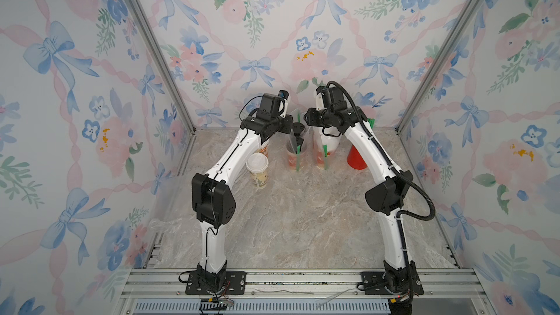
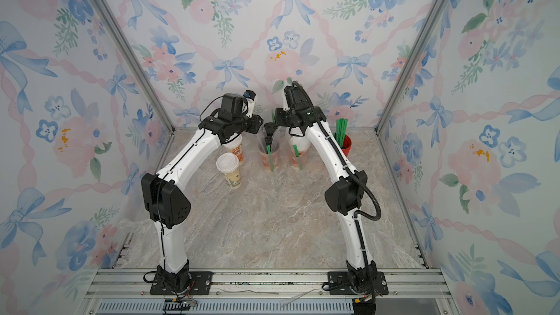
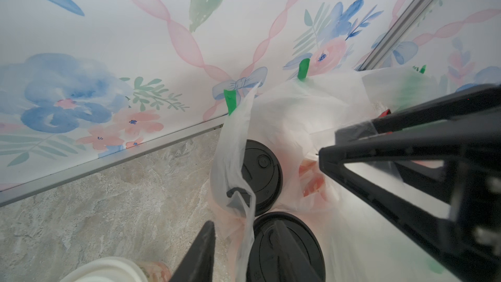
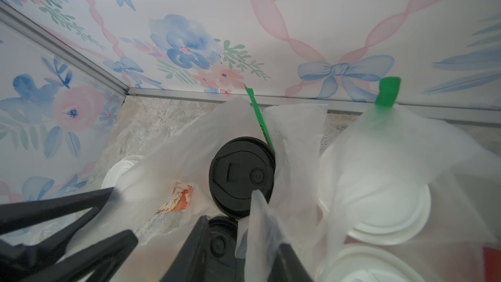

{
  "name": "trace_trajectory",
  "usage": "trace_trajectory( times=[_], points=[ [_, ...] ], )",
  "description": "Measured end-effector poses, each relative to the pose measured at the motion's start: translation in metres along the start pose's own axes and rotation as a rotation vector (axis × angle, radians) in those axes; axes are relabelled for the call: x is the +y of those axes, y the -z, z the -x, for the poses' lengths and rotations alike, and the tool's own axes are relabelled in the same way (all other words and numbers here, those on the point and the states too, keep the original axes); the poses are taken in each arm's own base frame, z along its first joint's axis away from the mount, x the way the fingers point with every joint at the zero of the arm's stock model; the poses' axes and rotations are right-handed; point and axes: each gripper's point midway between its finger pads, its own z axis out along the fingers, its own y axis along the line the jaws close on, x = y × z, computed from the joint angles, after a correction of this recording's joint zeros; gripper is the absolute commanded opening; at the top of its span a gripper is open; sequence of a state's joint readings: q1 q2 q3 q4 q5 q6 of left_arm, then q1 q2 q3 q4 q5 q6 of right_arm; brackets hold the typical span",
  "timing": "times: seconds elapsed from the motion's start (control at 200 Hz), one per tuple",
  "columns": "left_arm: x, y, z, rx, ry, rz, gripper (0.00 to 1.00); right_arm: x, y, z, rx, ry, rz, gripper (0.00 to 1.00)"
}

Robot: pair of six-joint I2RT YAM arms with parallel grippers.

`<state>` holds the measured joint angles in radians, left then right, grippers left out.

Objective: Pack milk tea into plastic carrier bags
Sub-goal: Place the plastic carrier bag at the center of the board, then pick up the plastic carrier bag from the center of the board.

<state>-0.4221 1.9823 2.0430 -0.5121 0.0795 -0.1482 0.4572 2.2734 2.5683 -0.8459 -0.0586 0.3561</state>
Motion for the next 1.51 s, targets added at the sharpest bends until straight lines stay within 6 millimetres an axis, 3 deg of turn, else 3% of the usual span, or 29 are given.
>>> trace_trajectory(
  times=[0.115, 0.27, 0.43, 0.56, 0.84, 1.035, 1.18, 1.275, 1.505],
  points=[
    [0.000, 0.029, 0.011, -0.038, -0.012, 0.018, 0.39, 0.001, 0.014, 0.003, -0.005, 0.006, -0.007, 0.41],
    [0.005, 0.083, 0.025, -0.108, -0.016, 0.051, 0.39, 0.009, 0.057, 0.018, -0.054, 0.015, 0.000, 0.42],
    [0.027, 0.120, 0.009, -0.113, 0.002, 0.113, 0.40, 0.018, 0.107, 0.025, -0.097, 0.034, 0.011, 0.43],
    [0.060, 0.132, -0.029, -0.054, 0.038, 0.192, 0.40, 0.017, 0.130, 0.011, -0.083, 0.044, 0.006, 0.44],
    [0.137, 0.170, -0.127, 0.105, 0.164, 0.381, 0.42, -0.001, 0.149, -0.041, -0.005, 0.042, -0.025, 0.45],
    [0.179, 0.191, -0.198, 0.220, 0.268, 0.501, 0.45, -0.008, 0.173, -0.062, -0.022, 0.022, -0.018, 0.45],
    [0.194, 0.192, -0.260, 0.358, 0.341, 0.542, 0.46, -0.010, 0.186, -0.073, -0.044, 0.006, -0.001, 0.46],
    [0.198, 0.188, -0.292, 0.442, 0.374, 0.551, 0.52, -0.012, 0.189, -0.081, -0.047, -0.002, 0.009, 0.46],
    [0.208, 0.173, -0.338, 0.597, 0.415, 0.565, 0.65, -0.022, 0.182, -0.109, -0.011, -0.034, 0.033, 0.47]
  ],
)
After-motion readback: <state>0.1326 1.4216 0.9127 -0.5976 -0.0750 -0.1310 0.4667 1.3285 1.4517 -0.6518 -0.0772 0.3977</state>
